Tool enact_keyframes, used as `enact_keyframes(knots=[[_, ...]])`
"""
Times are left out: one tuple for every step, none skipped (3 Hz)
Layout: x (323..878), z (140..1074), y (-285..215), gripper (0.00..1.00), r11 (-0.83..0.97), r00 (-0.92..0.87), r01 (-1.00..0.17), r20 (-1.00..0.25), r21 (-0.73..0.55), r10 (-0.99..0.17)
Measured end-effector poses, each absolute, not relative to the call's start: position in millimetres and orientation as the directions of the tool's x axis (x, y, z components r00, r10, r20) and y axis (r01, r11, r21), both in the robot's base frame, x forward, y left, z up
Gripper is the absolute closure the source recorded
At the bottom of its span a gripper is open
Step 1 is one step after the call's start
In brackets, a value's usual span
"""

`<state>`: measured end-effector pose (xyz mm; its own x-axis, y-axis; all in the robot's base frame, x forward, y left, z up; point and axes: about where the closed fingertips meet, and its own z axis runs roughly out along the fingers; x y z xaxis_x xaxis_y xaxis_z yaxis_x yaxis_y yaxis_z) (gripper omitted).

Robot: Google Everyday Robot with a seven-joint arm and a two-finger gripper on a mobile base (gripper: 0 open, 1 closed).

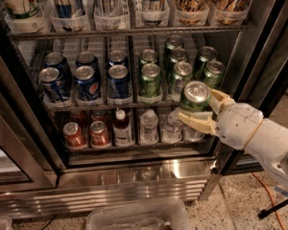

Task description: Pick green can from middle shelf of fridge

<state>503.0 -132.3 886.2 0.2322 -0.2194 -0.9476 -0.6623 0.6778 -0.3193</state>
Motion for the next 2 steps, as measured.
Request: enact_keyframes(knots=[[486,898,-124,1.0,0.615,0.233,-0.722,-0.948,-0.318,-0.216],[472,907,-118,1.0,0.531,0.179,-0.81,-0.967,-0.249,-0.182]])
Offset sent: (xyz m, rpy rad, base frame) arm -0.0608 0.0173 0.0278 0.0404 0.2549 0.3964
